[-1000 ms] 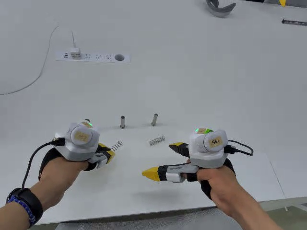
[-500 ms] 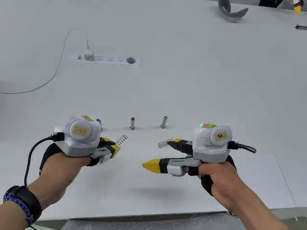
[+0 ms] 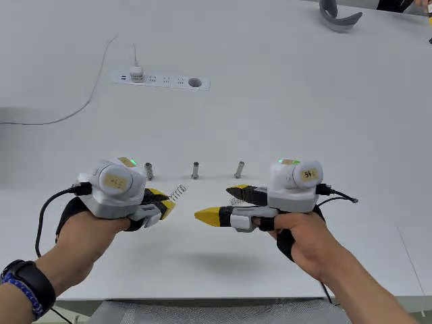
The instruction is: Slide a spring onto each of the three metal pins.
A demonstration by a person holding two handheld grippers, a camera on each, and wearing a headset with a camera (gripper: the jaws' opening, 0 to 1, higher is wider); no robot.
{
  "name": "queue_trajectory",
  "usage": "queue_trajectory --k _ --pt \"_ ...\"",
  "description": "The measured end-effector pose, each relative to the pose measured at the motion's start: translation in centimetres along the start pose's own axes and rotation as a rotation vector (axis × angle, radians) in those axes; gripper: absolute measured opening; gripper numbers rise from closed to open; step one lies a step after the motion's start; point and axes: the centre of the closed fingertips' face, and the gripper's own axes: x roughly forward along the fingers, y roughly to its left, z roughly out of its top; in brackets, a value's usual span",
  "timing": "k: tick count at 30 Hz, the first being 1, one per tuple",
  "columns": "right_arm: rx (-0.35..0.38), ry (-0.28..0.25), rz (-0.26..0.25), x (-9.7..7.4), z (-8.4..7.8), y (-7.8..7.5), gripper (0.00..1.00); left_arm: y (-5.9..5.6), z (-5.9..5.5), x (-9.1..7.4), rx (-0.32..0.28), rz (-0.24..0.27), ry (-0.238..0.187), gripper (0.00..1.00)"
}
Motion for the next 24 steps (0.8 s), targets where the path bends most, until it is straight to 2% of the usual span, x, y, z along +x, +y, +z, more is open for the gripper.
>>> queue_trajectory --k 12,24 --pt "0.006 0.023 0.044 1.4 -0.2 0.9 0.68 -1.1 0.3 0.0 0.044 -0.036 -0.001 0.10" --pt "0.052 0.012 0.097 2.5 0.9 1.8 0.52 -2.3 0.2 0.3 0.086 -0.064 0.004 0.10"
